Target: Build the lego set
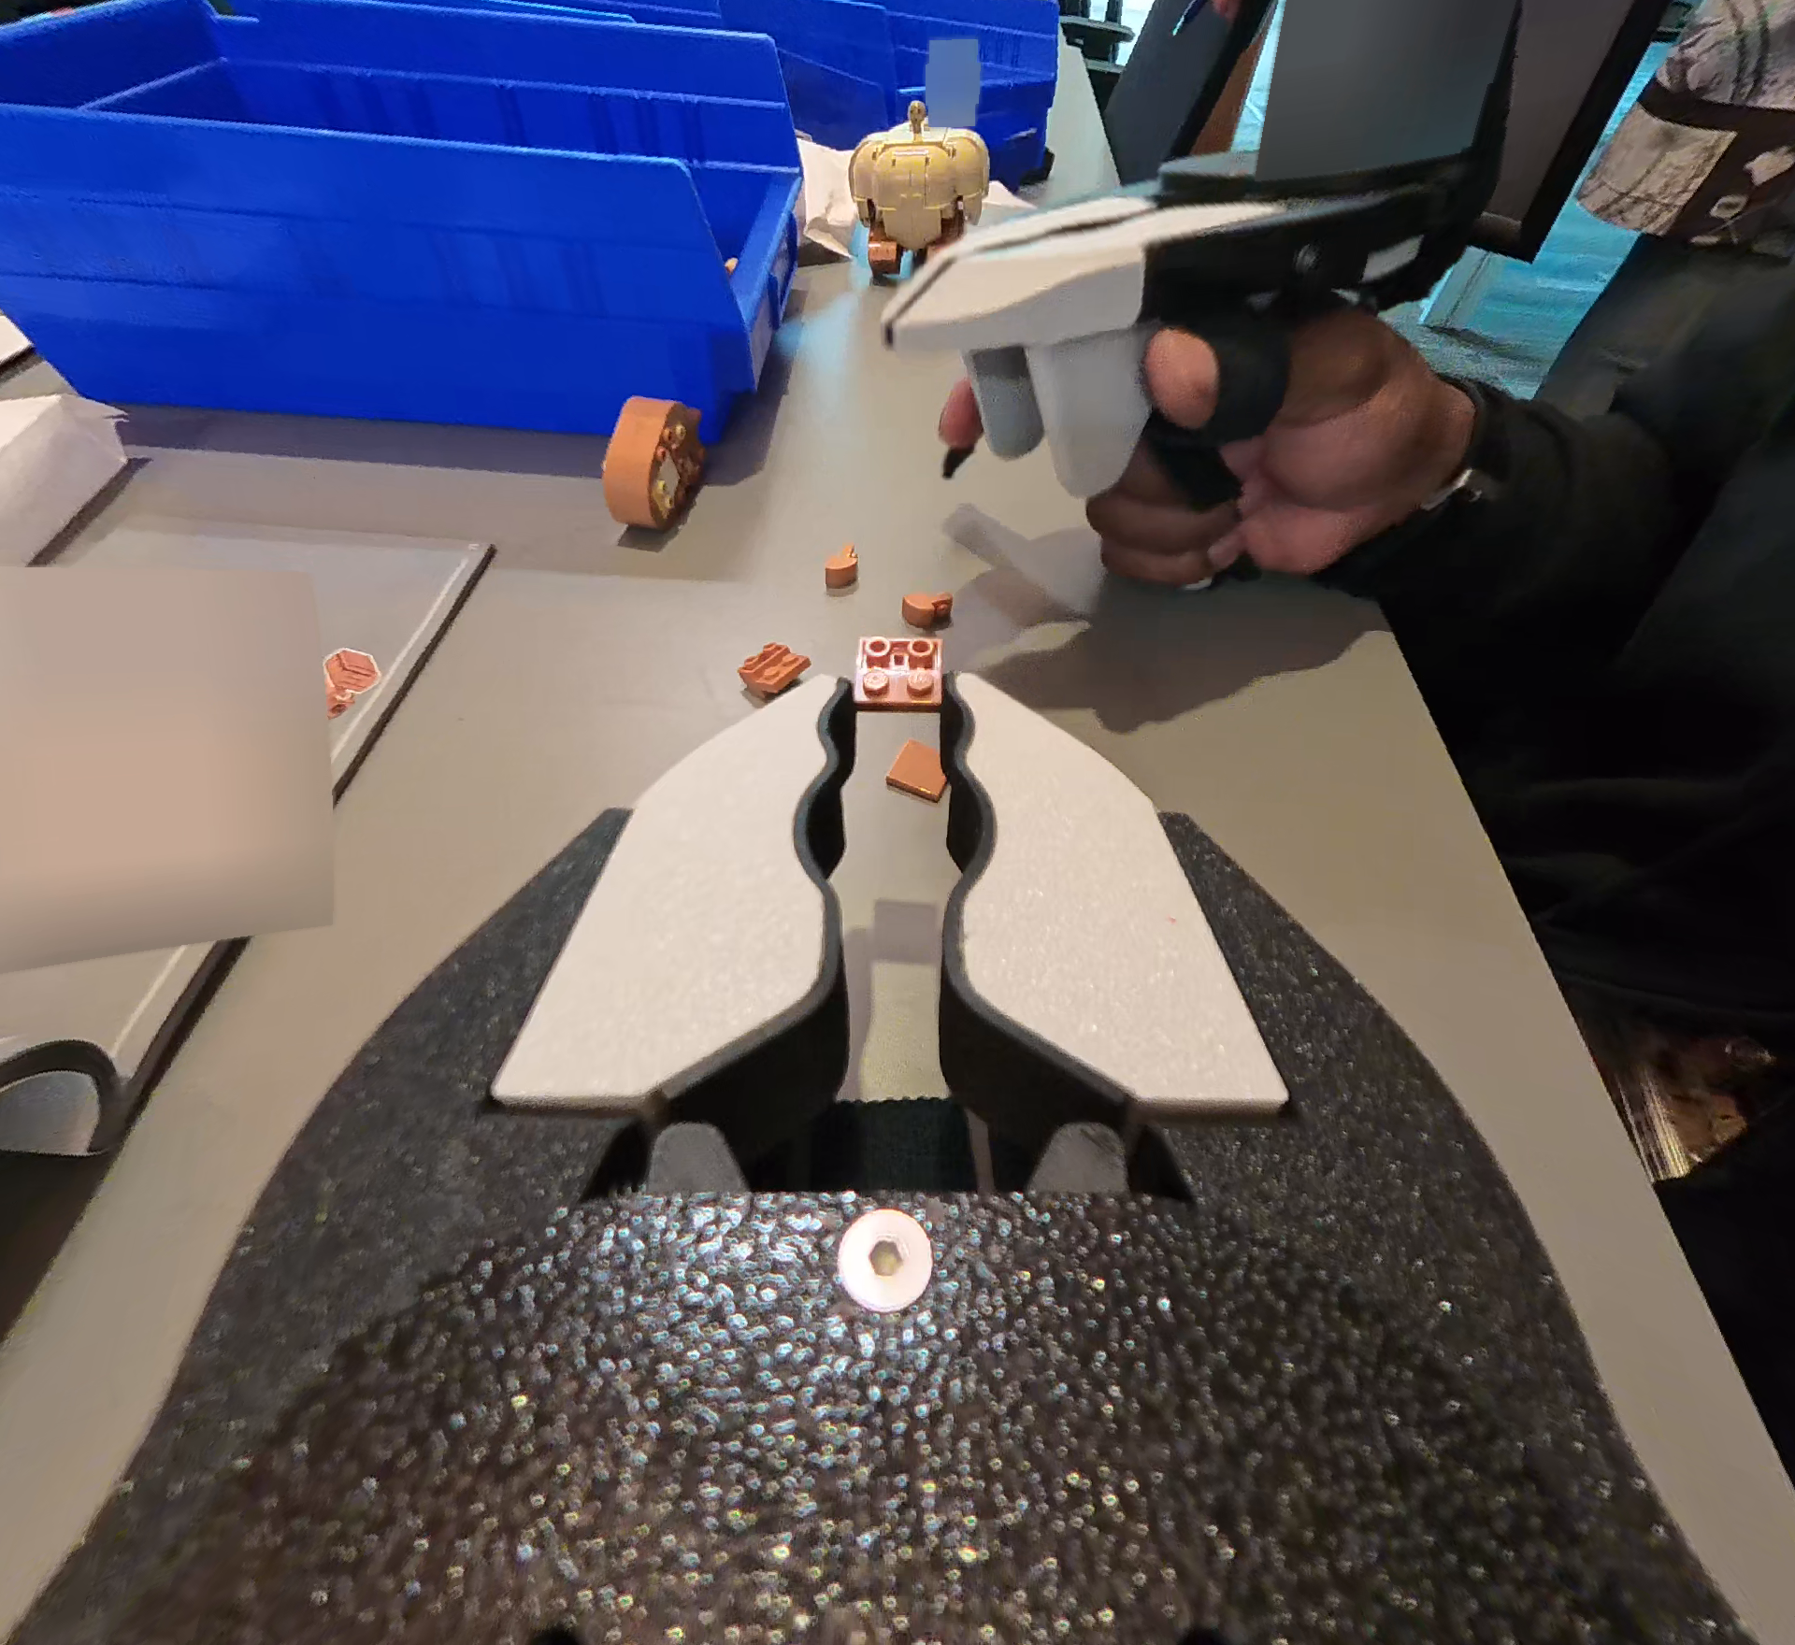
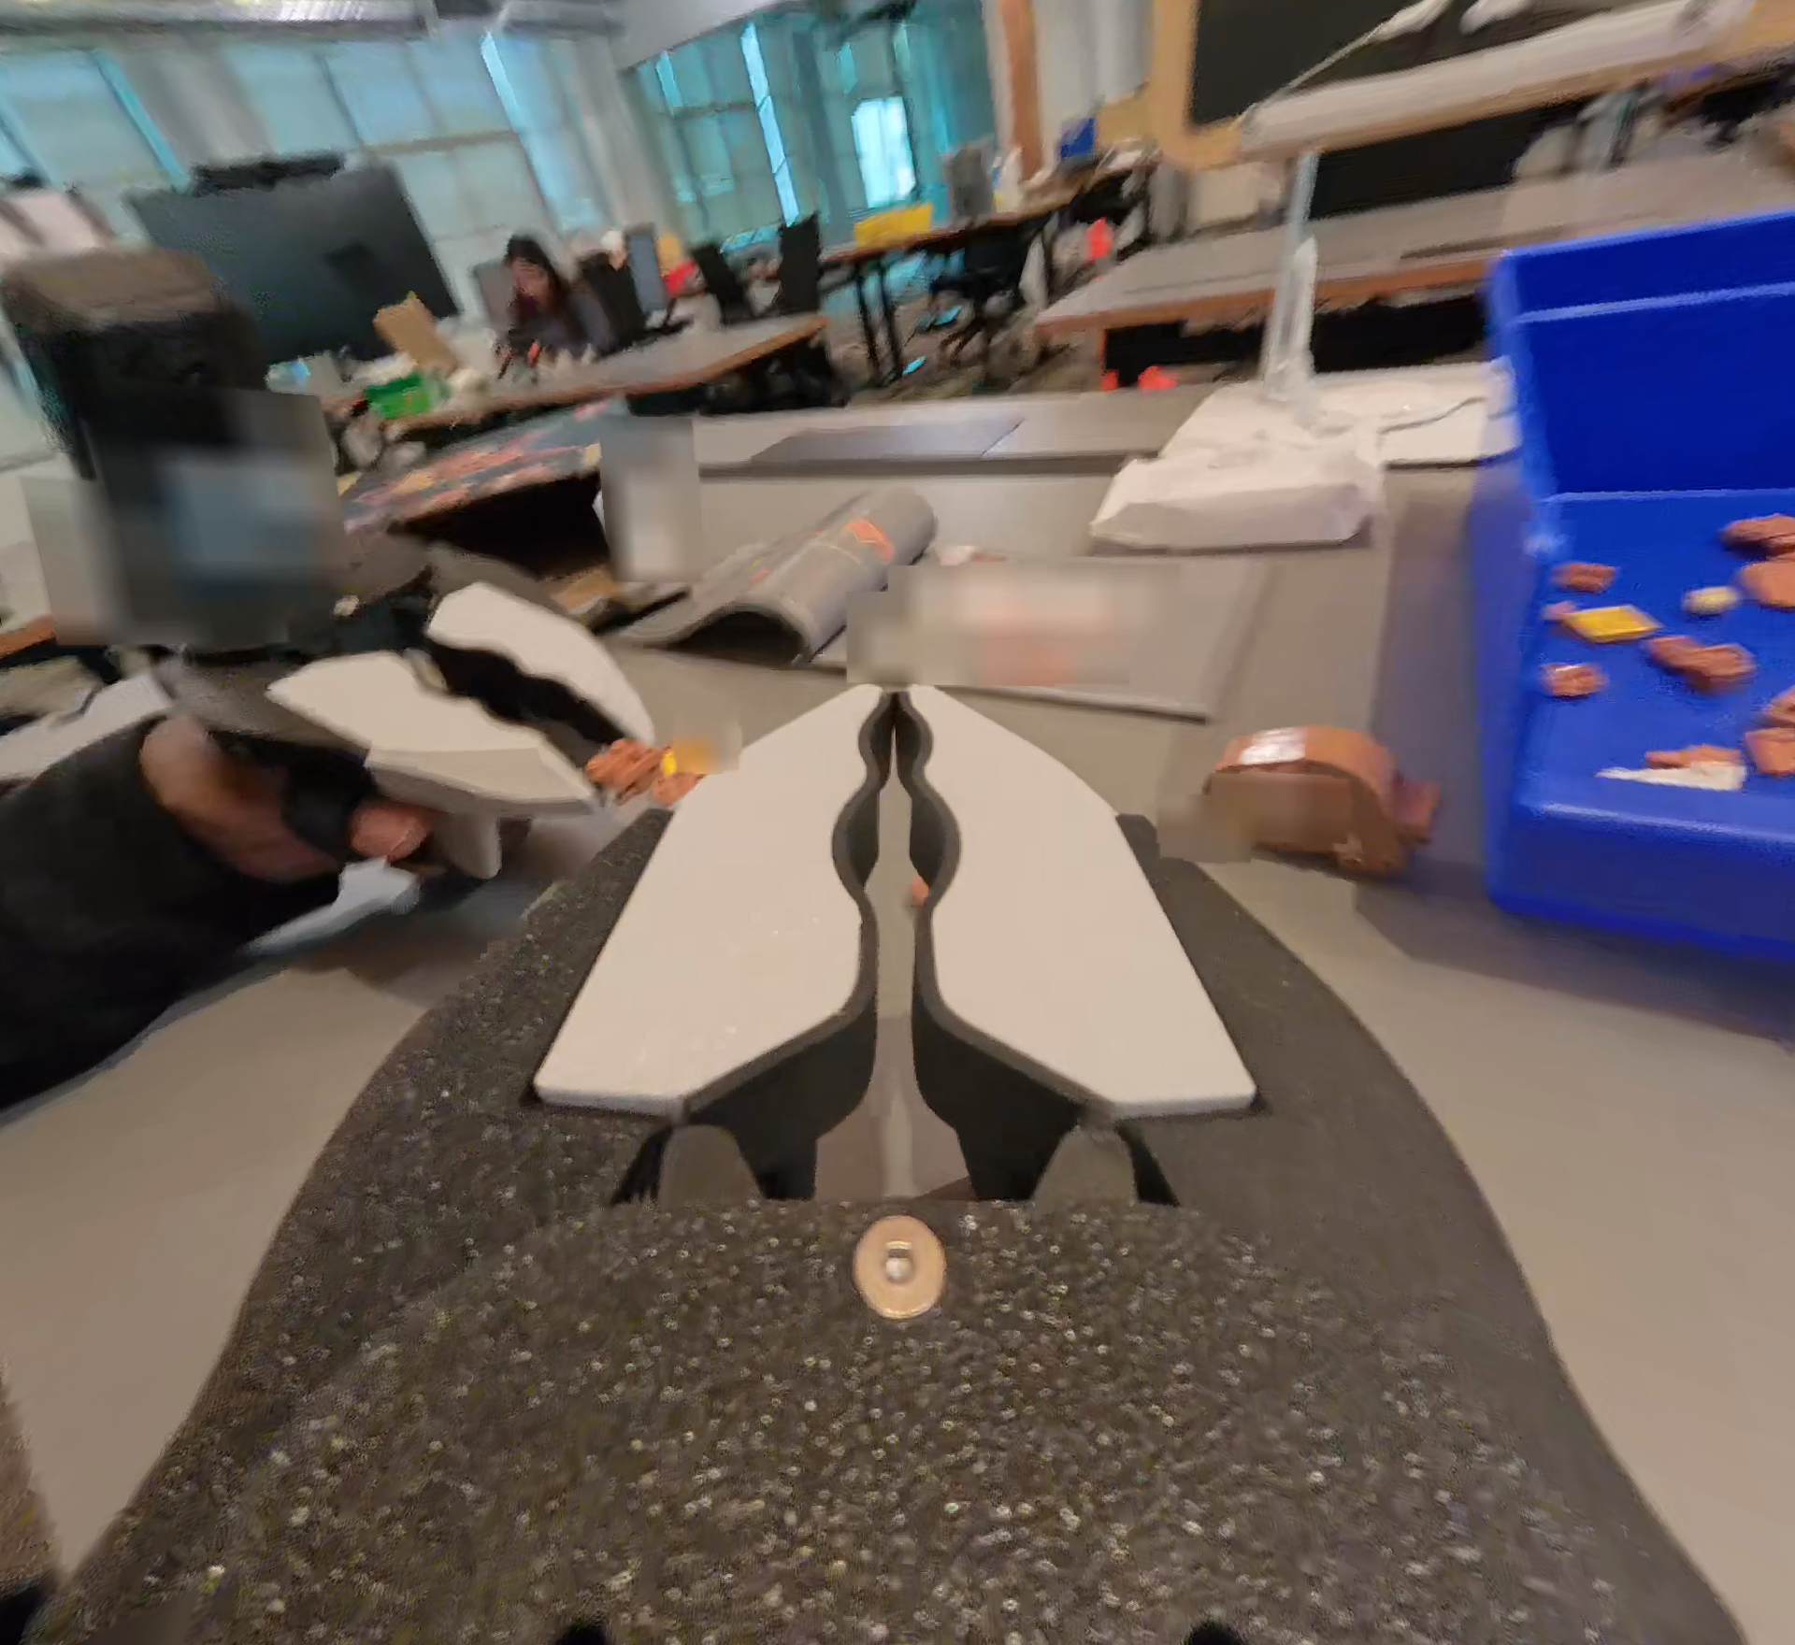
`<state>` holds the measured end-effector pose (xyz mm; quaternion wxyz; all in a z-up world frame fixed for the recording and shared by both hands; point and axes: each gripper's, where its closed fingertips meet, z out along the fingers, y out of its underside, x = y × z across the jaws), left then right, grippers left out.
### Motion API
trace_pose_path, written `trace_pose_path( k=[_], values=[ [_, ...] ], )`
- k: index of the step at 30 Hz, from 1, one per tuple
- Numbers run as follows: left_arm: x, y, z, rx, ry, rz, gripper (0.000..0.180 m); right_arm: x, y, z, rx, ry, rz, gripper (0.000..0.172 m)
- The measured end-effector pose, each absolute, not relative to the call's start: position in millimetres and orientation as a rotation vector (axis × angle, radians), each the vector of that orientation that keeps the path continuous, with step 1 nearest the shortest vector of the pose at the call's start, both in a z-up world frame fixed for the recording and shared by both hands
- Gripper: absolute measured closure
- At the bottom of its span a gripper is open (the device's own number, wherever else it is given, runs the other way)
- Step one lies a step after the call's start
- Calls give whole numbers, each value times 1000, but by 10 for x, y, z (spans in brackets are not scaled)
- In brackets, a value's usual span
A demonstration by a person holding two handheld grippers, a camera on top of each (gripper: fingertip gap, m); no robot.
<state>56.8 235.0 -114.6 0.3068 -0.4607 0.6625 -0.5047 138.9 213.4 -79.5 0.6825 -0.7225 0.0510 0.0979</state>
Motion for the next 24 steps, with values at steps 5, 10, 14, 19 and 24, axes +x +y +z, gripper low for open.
trace_pose_path(
  k=[5, 10, 14, 19, 24],
  values=[
    [568, 2352, -1149, -1222, 1752, -1332, 164, 1633, 2108, -845, -1631, 223, 153, 172],
    [571, 2356, -1160, -1227, 1755, -1325, 164, 1715, 2076, -806, -1599, 262, 88, 172],
    [573, 2354, -1163, -1228, 1757, -1323, 164, 1782, 2067, -818, -1598, 302, 81, 172],
    [574, 2351, -1167, -1227, 1760, -1318, 164, 1892, 1967, -685, -1504, 347, 10, 172],
    [574, 2356, -1164, -1228, 1757, -1319, 164, 2294, 1716, -639, -1421, 514, -136, 172]
  ],
)
